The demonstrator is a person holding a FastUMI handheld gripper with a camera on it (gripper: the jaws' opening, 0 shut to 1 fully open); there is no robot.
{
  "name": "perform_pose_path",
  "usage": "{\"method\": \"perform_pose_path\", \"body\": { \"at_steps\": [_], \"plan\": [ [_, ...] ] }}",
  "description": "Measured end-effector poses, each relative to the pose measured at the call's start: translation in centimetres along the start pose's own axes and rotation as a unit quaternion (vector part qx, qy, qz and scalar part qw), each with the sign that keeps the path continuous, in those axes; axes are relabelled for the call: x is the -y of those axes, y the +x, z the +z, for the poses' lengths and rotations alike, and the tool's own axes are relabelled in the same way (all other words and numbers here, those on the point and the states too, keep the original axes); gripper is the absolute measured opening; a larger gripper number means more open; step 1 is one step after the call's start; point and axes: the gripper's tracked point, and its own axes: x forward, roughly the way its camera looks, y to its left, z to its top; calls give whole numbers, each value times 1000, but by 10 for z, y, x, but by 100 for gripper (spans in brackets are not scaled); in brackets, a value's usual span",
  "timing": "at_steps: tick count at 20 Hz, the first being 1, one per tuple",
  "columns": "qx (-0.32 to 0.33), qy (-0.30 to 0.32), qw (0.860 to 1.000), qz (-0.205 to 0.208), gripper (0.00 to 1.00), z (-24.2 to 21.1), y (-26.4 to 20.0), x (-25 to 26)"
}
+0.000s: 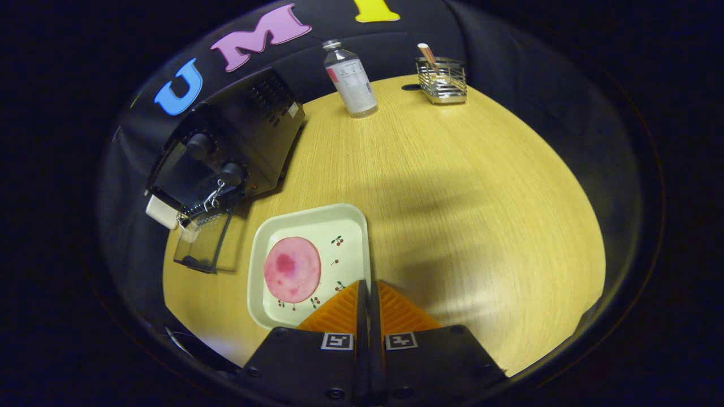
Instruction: Open the toaster oven, put the food inside, and close the toaster oven door.
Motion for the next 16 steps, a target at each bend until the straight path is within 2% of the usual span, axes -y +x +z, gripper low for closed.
{"method": "perform_pose_path", "body": {
  "at_steps": [3,5,8,13,16],
  "plan": [
    [-11,69,997,26,6,-6,-4,-9],
    [-3,78,997,21,6,-4,-11,-9],
    [11,103,994,36,6,5,-26,-24],
    [34,184,981,50,6,10,-46,-43],
    [57,216,974,46,6,9,-65,-45]
  ]
}}
